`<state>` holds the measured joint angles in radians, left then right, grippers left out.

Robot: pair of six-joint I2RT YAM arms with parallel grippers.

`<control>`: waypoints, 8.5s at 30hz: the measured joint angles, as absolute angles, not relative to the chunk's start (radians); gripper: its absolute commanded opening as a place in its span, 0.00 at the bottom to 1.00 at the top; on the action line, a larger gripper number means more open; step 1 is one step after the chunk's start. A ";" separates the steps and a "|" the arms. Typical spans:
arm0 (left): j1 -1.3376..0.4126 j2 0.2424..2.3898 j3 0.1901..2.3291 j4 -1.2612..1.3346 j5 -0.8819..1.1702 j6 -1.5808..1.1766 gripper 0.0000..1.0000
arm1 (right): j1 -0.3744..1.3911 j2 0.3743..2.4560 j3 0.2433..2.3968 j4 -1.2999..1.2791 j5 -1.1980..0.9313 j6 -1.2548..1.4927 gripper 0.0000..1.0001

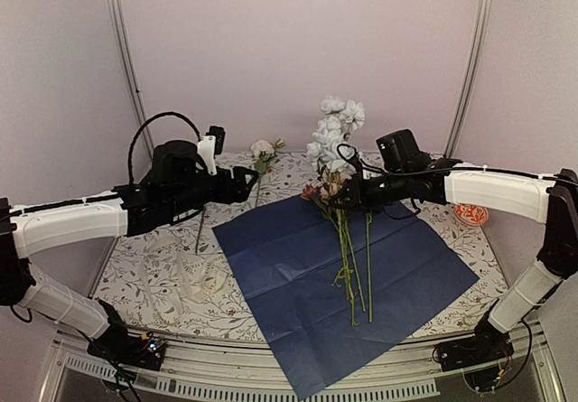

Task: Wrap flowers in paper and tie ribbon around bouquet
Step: Place the fake flower on the flattened wrapping paper, then pick up the fake flower from the flattened wrapping paper, then pass from the left arm to the right, then place the fake flower on the flattened wrapping paper, then pick up the fake flower from the corner of the board, then pass from the left arm to the right, then place the fake flower on the flattened wrapping paper, then adjust the flattened wrapping paper at the center of the board.

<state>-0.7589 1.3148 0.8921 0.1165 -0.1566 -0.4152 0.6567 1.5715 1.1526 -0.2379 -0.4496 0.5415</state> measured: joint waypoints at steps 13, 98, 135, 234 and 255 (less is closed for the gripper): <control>-0.419 1.748 1.081 -0.241 -0.271 -0.404 0.79 | 0.667 1.786 1.153 -0.384 -0.243 0.534 0.32; -0.730 1.339 1.023 0.087 -0.064 -0.394 0.71 | 0.545 1.618 1.204 -0.360 -0.494 0.481 0.03; -0.472 2.353 1.783 -0.432 -0.125 -0.295 0.00 | 0.508 1.654 1.214 -0.456 -0.256 0.418 0.45; -0.516 1.713 0.719 0.199 0.066 -0.717 0.52 | 0.355 1.710 0.948 -0.505 -0.083 0.398 0.44; -0.529 1.556 0.443 0.347 0.062 -0.776 0.00 | 0.385 2.128 1.522 -0.532 -0.168 0.312 0.40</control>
<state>-0.5285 1.5562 0.4435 0.3466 0.0616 -0.7757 0.3847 2.1281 1.5219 -0.5316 -0.1677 0.3119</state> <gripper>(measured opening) 0.004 0.404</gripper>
